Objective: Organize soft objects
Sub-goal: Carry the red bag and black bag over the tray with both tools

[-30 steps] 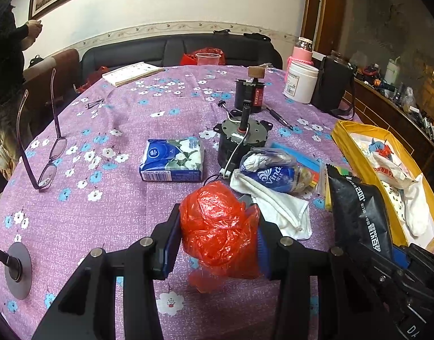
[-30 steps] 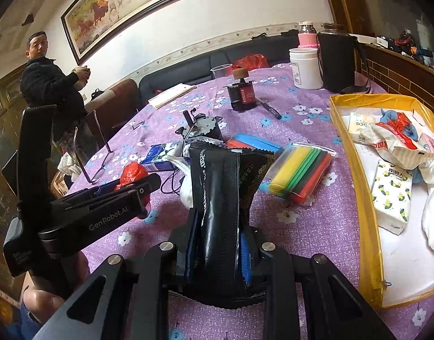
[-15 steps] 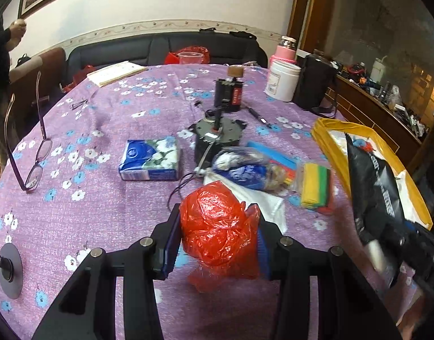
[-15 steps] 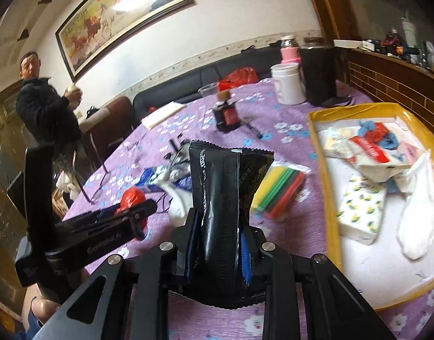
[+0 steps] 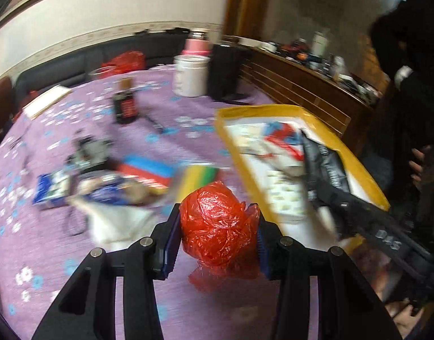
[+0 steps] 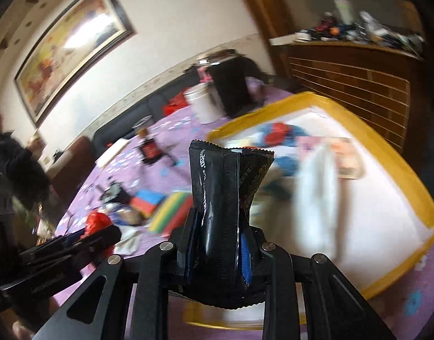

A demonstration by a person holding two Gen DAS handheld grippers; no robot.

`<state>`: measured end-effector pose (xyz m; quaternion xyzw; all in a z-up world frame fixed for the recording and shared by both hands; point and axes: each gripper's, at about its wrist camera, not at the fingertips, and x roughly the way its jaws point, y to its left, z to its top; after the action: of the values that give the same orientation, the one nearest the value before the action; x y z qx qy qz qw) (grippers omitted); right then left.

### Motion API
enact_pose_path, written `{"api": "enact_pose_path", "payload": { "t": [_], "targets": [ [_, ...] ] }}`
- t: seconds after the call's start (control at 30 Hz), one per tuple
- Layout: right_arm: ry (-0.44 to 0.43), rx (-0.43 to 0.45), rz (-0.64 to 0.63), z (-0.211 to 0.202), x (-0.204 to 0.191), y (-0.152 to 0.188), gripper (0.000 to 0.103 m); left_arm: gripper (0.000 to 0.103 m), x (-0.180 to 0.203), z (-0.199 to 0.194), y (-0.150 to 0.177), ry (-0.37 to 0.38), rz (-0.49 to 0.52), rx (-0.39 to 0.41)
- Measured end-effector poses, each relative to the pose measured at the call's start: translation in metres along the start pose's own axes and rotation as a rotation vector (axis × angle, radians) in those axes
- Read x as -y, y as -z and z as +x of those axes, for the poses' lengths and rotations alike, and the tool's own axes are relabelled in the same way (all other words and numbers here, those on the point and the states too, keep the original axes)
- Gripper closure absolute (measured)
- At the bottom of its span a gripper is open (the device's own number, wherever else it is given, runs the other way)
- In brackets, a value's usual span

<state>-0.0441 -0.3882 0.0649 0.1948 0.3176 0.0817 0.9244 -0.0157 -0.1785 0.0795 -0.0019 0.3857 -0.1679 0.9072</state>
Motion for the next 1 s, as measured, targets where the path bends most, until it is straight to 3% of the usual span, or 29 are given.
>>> {"api": "enact_pose_path", "payload": {
  "t": [0.23,0.4,0.57,0.77,1.0],
  "targets": [
    [0.066,0.016,0.085,-0.01,0.049,-0.007,0.076,0.059,0.068,0.035,-0.006,0.118,0.096,-0.051],
    [0.091,0.022,0.103,-0.009,0.062,-0.009,0.076,0.059,0.099,0.06,0.0,0.143,0.15,-0.091],
    [0.13,0.023,0.063,0.001,0.057,-0.008,0.075,0.059,0.106,0.075,0.01,0.137,0.192,-0.118],
    [0.191,0.018,-0.01,0.014,0.048,-0.001,0.074,0.057,0.107,0.072,0.017,0.086,0.235,-0.066],
    [0.192,0.003,-0.024,0.017,0.047,0.0,0.07,0.045,0.106,0.074,0.021,0.052,0.261,-0.047]
  ]
}}
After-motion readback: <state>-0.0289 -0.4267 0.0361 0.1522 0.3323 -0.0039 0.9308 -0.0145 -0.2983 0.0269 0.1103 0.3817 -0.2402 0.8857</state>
